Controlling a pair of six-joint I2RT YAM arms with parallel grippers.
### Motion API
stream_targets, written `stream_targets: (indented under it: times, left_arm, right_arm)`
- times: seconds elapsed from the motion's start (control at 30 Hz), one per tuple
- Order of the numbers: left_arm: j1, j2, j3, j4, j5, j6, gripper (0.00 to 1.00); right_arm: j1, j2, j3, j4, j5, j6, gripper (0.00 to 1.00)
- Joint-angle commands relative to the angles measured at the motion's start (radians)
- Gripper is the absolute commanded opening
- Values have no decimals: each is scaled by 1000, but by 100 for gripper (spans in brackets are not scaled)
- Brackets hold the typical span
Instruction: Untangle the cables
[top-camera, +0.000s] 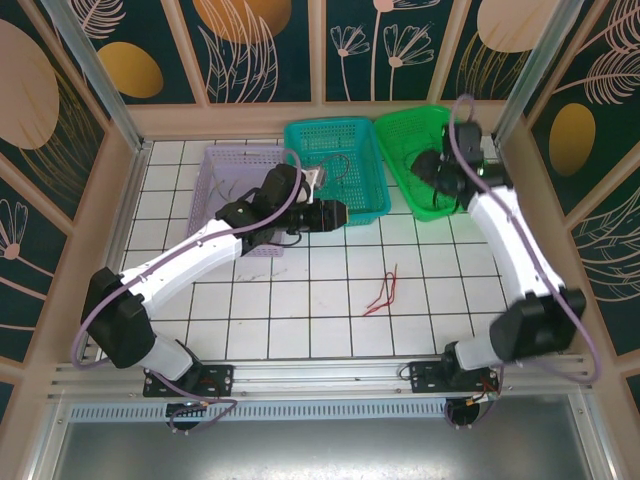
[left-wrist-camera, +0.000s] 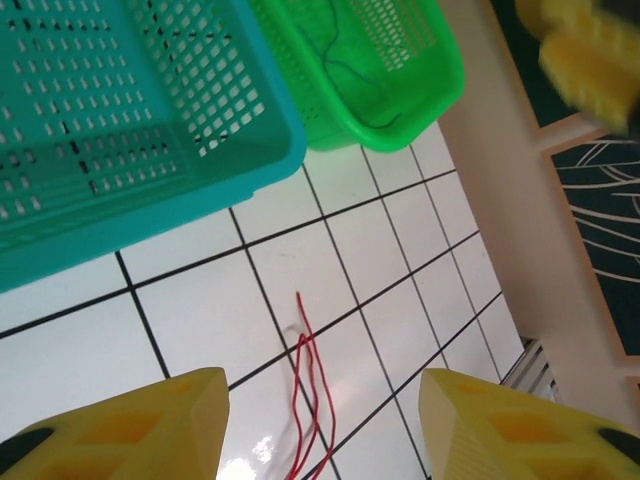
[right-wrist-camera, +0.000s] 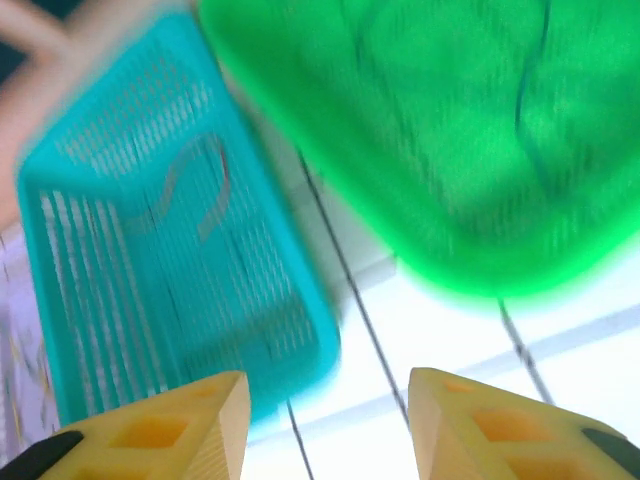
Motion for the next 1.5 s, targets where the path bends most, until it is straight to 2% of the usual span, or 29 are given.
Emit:
stream_targets:
  times: [0.0, 0.1, 0.27, 0.5, 0.73, 0.77, 0.93, 1.13, 1.47]
  left_arm:
    - [0, -37, -21, 41, 9, -5, 52]
    - [-1, -39, -38, 47, 21, -8, 50]
    - [-1, -39, -44, 51, 34, -9, 48]
    - [-1, -56, -59, 50, 50, -12, 47]
    - [0, -69, -67, 51, 60, -14, 47]
    - [0, -70, -67, 51, 60, -14, 47]
    - [-1, -80, -67, 47, 58, -15, 46]
    - [0, -83, -70, 50, 56, -20, 46]
    - [0, -71, -67, 67, 63, -37, 45]
  right_arm:
    - [102, -70, -207, -47, -71, 175, 47]
    - [187, -103, -327, -49, -66, 205, 44]
    - [237, -88, -488, 8, -92, 224, 34]
    - [259, -98, -602, 103, -100, 246, 34]
    - [251, -66, -632, 208, -90, 228, 31]
    - [224, -72, -641, 223, -94, 228, 30]
    - [191, -80, -671, 247, -108, 228, 20]
    - [186, -80, -685, 254, -108, 224, 15]
    - [186, -35, -678, 293, -112, 195, 18]
